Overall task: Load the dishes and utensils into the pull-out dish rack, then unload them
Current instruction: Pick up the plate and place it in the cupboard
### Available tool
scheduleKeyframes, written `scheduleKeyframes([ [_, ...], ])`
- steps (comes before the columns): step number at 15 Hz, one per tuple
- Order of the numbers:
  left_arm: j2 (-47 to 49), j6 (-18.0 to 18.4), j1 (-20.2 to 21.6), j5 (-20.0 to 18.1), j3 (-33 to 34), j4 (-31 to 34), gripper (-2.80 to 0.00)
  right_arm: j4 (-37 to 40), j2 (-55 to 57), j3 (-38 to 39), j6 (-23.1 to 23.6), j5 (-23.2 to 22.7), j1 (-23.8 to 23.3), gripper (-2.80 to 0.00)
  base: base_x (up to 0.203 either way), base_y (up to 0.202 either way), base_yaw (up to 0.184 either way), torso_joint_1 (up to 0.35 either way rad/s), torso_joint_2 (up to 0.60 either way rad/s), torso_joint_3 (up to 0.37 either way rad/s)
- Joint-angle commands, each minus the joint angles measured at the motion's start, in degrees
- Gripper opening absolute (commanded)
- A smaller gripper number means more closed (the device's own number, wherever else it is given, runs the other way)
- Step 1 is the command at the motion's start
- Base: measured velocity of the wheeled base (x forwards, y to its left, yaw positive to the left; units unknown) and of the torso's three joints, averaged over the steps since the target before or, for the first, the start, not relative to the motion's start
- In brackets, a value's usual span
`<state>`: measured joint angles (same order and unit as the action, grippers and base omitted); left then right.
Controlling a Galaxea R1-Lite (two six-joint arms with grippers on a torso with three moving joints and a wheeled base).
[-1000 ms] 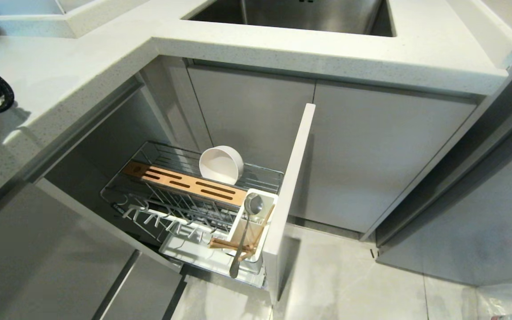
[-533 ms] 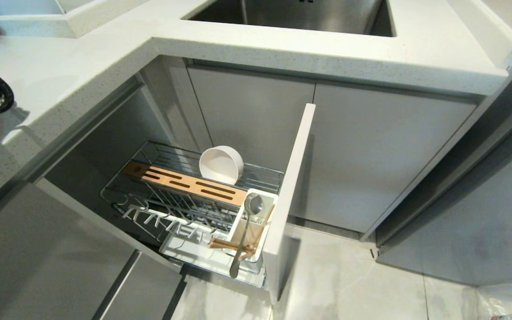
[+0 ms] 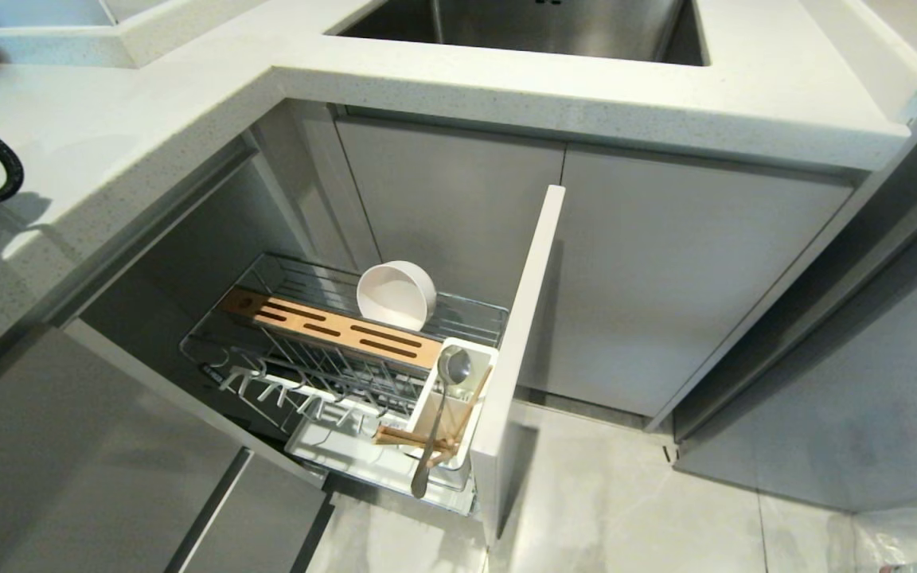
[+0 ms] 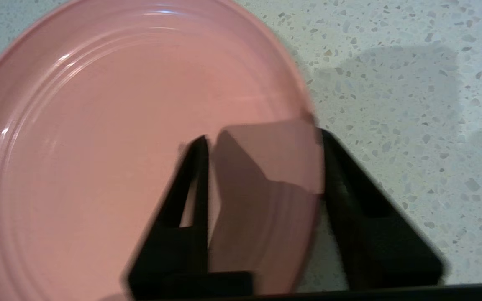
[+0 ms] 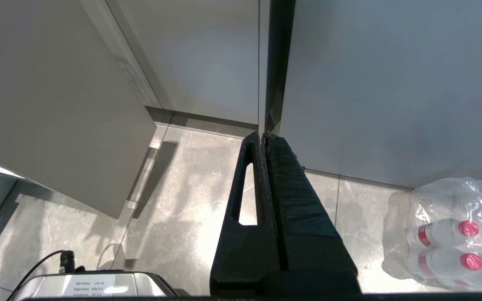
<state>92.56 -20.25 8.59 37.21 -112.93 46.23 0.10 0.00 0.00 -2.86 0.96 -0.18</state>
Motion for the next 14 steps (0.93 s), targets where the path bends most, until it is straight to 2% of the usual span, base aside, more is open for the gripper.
scheduleKeyframes([
  [1, -0.19, -0.14, 0.02, 0.24, -0.01, 0.27, -2.80, -0.01, 0.00, 0.09, -0.04, 0.00, 0.01, -2.80, 0.000, 0.000, 0.000, 0.000, 0.00, 0.000],
  [8, -1.62, 0.05, -0.23, 0.15, -0.01, 1.17, -2.80, -0.01, 0.00, 0.09, -0.04, 0.00, 0.01, -2.80, 0.000, 0.000, 0.000, 0.000, 0.00, 0.000],
  [11, -4.16, 0.05, -3.69, 0.00, -0.04, 10.56, -2.80, -0.01, 0.00, 0.09, -0.04, 0.00, 0.01, -2.80, 0.000, 0.000, 0.000, 0.000, 0.00, 0.000],
  [13, -5.75, -1.93, -6.70, 0.38, -0.09, 11.09, -2.80, -0.01, 0.00, 0.09, -0.04, 0.00, 0.01, -2.80, 0.000, 0.000, 0.000, 0.000, 0.00, 0.000],
  [14, -7.04, -2.26, -7.57, 0.35, -0.05, 7.57, -2.80, -0.01, 0.00, 0.09, -0.04, 0.00, 0.01, -2.80, 0.000, 0.000, 0.000, 0.000, 0.00, 0.000],
])
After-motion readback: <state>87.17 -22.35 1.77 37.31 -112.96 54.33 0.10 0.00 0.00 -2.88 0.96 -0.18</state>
